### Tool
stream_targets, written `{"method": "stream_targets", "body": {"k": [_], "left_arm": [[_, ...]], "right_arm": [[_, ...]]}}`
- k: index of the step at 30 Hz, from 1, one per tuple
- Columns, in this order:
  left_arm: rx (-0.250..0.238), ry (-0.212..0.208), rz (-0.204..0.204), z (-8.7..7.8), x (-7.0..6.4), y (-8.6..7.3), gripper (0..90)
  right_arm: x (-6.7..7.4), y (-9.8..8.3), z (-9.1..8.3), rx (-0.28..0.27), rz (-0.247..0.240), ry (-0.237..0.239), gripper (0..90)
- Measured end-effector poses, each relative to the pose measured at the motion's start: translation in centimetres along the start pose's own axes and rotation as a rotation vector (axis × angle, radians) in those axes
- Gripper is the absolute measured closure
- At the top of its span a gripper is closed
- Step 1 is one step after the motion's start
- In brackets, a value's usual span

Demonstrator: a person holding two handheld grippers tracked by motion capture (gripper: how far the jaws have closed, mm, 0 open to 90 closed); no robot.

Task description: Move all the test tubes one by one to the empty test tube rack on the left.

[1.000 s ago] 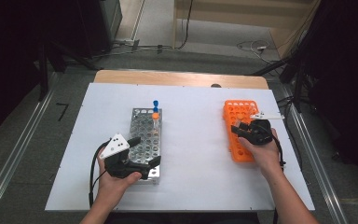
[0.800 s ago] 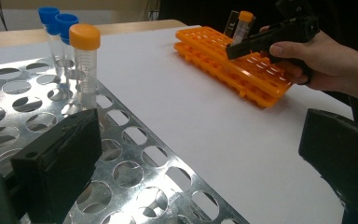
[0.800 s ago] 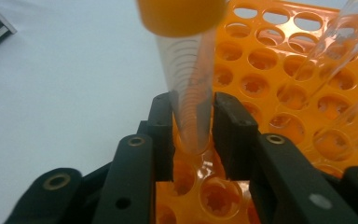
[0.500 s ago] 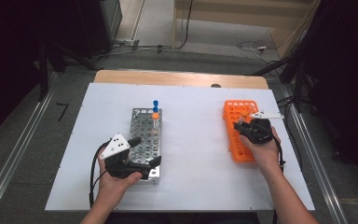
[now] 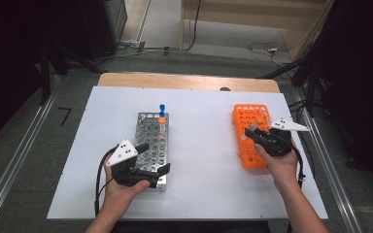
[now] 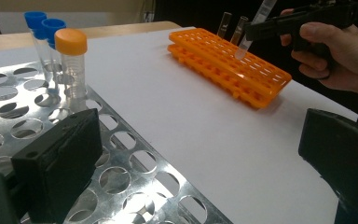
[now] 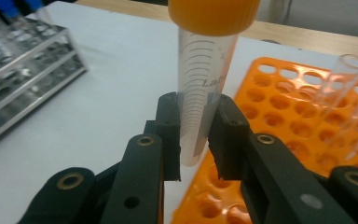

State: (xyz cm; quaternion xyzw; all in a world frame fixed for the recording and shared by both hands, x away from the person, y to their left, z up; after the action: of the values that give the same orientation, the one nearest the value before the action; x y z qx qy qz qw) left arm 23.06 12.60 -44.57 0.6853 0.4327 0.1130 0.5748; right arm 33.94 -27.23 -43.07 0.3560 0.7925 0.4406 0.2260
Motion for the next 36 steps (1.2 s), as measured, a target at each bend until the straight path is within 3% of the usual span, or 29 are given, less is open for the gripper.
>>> {"method": "stream_targets", "body": {"k": [19, 29, 36], "left_arm": [[0.014, -0.037, 0.024, 0.8, -1.6, -0.1, 0.0], [0.018, -0.098, 0.049, 1.5, -3.2, 0.1, 3.6], [0.022, -0.147, 0.058, 2.1, -4.1, 0.1, 10.0]], "right_arm": [[7.1, -1.6, -1.7, -0.028, -0.091, 0.215, 72.7], [10.9, -1.6, -1.3, -0.017, -0.162, 0.317, 72.7], [12.7, -1.6, -0.6, 0.002, -0.197, 0.36, 72.7]]}}
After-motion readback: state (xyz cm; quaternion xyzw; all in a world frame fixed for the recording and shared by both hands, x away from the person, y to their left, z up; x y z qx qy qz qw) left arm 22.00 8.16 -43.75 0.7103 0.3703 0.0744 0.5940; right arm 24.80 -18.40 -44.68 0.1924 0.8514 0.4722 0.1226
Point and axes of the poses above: each handheld gripper's, and its own axes: z roughly forward along the jaws, y roughly out of its top, x roughly to its left, the point moved 1 cm from there along z, roughly forward along the jaws, and after that the axes turned 8 degrees about -z, right-handed, at the moved point
